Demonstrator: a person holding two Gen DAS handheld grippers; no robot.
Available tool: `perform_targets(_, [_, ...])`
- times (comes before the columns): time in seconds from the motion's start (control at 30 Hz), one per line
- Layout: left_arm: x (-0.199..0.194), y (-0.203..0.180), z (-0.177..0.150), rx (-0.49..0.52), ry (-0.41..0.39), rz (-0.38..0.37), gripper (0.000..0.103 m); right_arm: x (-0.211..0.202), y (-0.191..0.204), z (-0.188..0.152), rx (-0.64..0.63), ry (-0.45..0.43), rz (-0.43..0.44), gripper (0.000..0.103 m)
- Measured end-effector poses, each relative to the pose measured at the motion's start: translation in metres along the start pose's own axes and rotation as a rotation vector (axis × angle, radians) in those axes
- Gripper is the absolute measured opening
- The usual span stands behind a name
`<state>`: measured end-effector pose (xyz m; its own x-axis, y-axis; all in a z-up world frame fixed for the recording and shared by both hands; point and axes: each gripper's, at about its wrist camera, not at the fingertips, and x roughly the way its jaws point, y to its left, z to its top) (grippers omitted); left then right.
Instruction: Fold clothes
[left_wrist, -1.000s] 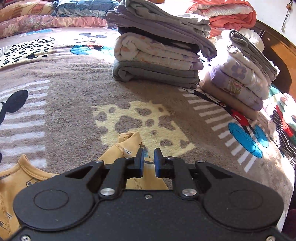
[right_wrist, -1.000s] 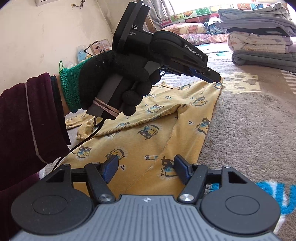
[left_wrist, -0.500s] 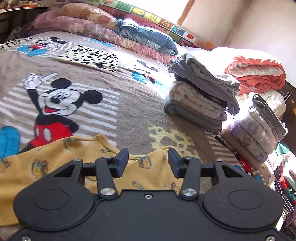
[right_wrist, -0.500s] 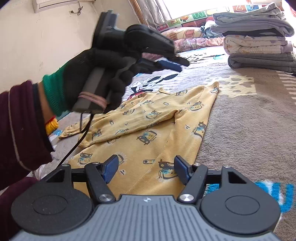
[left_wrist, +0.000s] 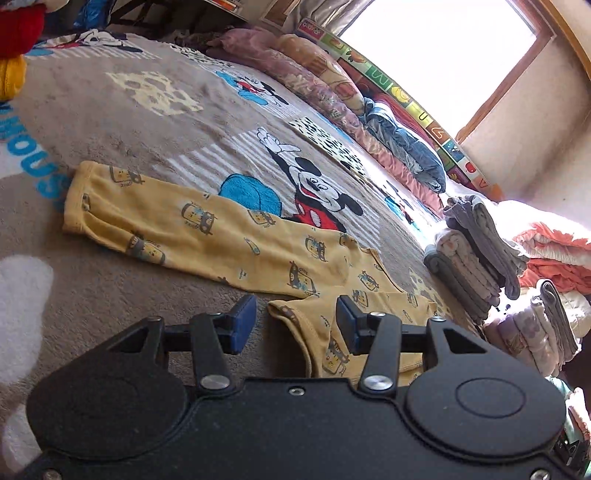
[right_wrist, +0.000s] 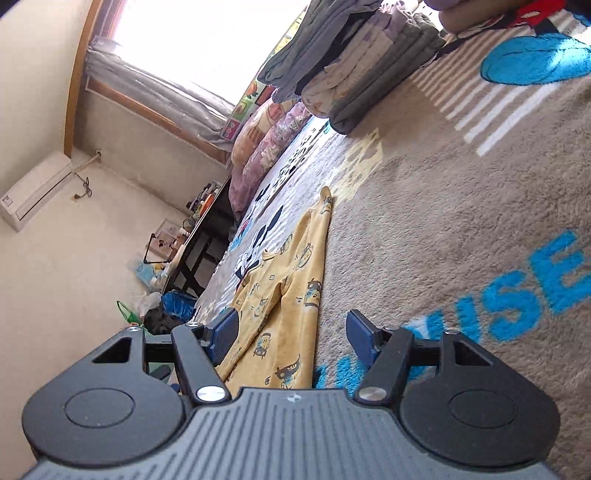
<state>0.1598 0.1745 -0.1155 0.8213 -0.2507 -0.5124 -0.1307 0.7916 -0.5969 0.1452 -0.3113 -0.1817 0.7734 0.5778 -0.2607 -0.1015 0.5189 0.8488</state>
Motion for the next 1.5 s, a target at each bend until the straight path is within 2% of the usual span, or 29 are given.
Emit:
perform_targets(0.1, [0.007, 0.02, -0.005, -0.117, 0.034, -0.07, 0.045, 0.003, -0.002, -0.006, -0.016, -0.02, -0.015, 0.064])
perform_targets(0.17, [0.015, 0.037, -0.008, -0.274, 0.06, -0.155, 0.045, 0.006, -0.001, -0.01, -0.049, -0.032, -0.03, 0.064])
perform_targets(0.2, [0.017, 0.041, -0.009, -0.318, 0.062, -0.178, 0.044, 0.007, 0.0, -0.012, -0.073, -0.036, -0.039, 0.064])
perform_targets(0.3, [0.027, 0.046, -0.005, -0.404, 0.074, -0.223, 0.04, 0.01, 0.003, -0.017, -0.122, -0.05, -0.056, 0.064])
perform_targets(0.37, [0.031, 0.045, -0.003, -0.406, 0.087, -0.217, 0.034, 0.011, 0.004, -0.018, -0.138, -0.059, -0.059, 0.064])
perform_targets(0.4, [0.034, 0.044, -0.002, -0.404, 0.093, -0.213, 0.026, 0.011, 0.004, -0.018, -0.143, -0.063, -0.059, 0.064])
perform_targets(0.5, [0.034, 0.033, -0.002, -0.347, 0.095, -0.196, 0.008, 0.01, 0.002, -0.019, -0.153, -0.071, -0.05, 0.064])
perform_targets(0.6, [0.022, 0.011, 0.0, -0.245, 0.032, -0.23, 0.004, 0.008, -0.001, -0.018, -0.149, -0.079, -0.034, 0.064])
perform_targets(0.7, [0.007, -0.005, 0.0, -0.168, -0.03, -0.271, 0.004, 0.007, -0.003, -0.018, -0.146, -0.084, -0.02, 0.064])
perform_targets(0.8, [-0.002, -0.014, -0.005, -0.127, -0.047, -0.307, 0.004, 0.005, -0.005, -0.018, -0.139, -0.089, -0.004, 0.064])
perform_targets(0.93, [-0.005, -0.044, -0.018, 0.042, -0.043, -0.296, 0.003, 0.004, -0.007, -0.017, -0.127, -0.094, 0.014, 0.064])
perform_targets(1.07, [-0.001, -0.078, -0.035, 0.198, -0.03, -0.319, 0.003, 0.003, -0.008, -0.017, -0.117, -0.098, 0.024, 0.064])
perform_targets(1.2, [0.0, -0.105, -0.054, 0.329, -0.016, -0.365, 0.003, 0.0, -0.008, -0.018, -0.101, -0.103, 0.031, 0.063])
perform_targets(1.3, [0.001, -0.121, -0.066, 0.399, -0.001, -0.412, 0.003, -0.003, -0.009, -0.018, -0.085, -0.108, 0.028, 0.059])
perform_targets(1.5, [-0.003, -0.148, -0.092, 0.593, 0.03, -0.484, 0.003, -0.012, -0.013, -0.022, 0.005, -0.111, 0.063, 0.056])
